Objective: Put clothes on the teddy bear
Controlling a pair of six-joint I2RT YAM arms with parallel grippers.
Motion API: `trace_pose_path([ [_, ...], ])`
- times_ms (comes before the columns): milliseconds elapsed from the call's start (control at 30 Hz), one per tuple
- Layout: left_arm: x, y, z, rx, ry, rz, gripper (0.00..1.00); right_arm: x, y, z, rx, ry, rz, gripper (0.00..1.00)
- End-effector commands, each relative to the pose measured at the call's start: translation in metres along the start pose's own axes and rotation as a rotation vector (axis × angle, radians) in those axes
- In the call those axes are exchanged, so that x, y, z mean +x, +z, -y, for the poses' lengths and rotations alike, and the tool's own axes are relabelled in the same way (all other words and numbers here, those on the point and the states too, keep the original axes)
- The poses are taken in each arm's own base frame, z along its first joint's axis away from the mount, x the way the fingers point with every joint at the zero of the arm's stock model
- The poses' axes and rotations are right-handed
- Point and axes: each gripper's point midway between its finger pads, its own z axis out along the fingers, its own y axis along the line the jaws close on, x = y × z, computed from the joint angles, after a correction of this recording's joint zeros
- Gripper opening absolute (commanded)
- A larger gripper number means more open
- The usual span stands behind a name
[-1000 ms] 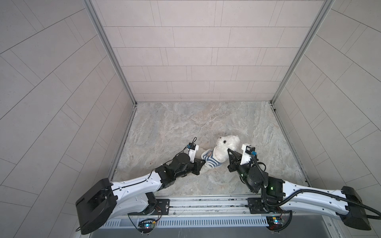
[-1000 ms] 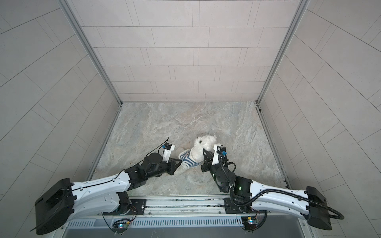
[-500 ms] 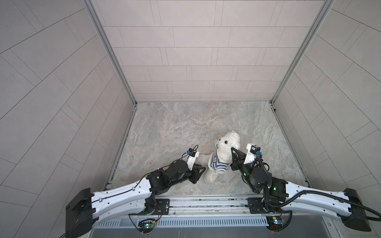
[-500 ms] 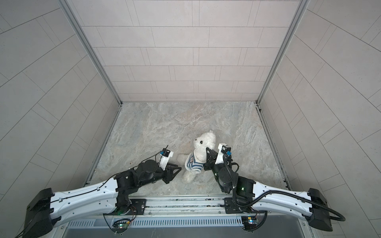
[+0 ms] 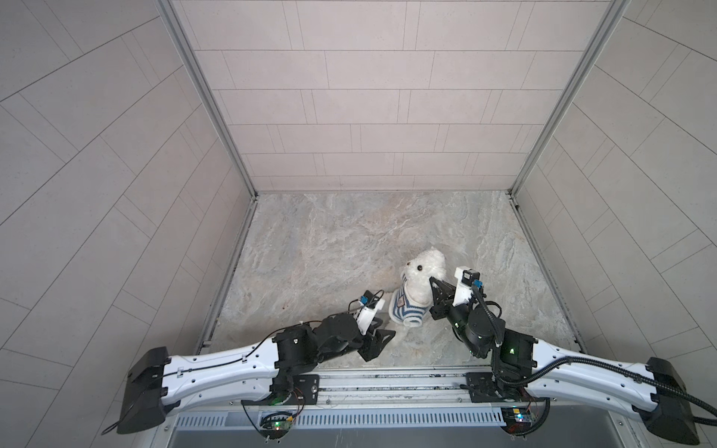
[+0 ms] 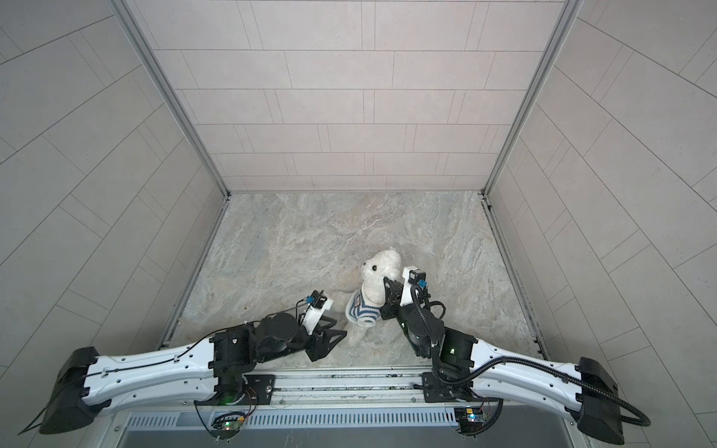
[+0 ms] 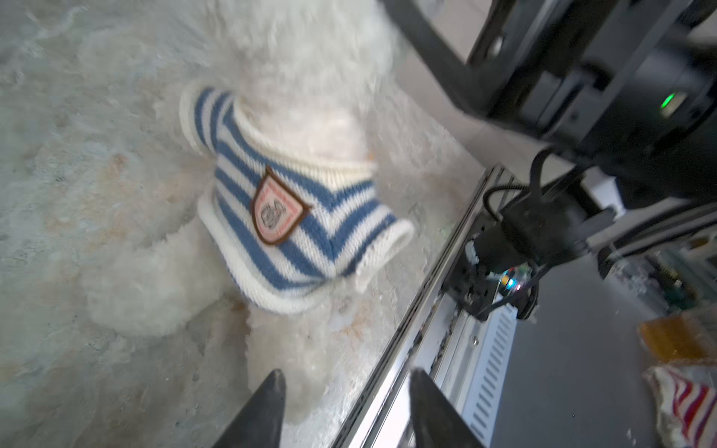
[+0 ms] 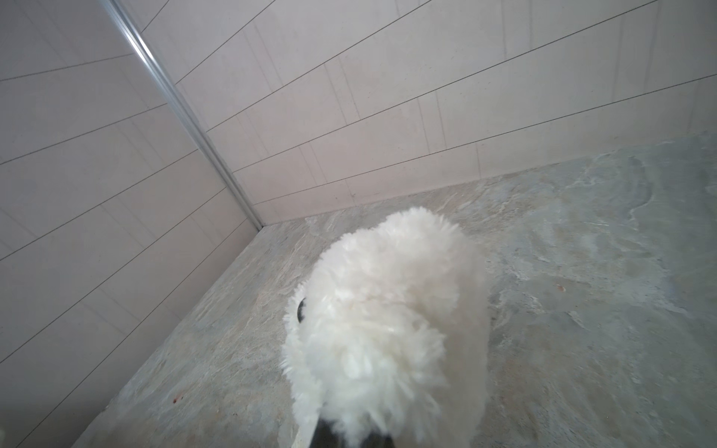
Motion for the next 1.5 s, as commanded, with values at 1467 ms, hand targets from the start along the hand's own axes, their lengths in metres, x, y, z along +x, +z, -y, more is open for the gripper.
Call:
trace_pose_path([
  [1467,-0.121,-0.097,0.078,0.538,0.215,0.424,1.00,-0.167,-0.086,-0.177,-1.141,-0.008,0.049,0.00],
])
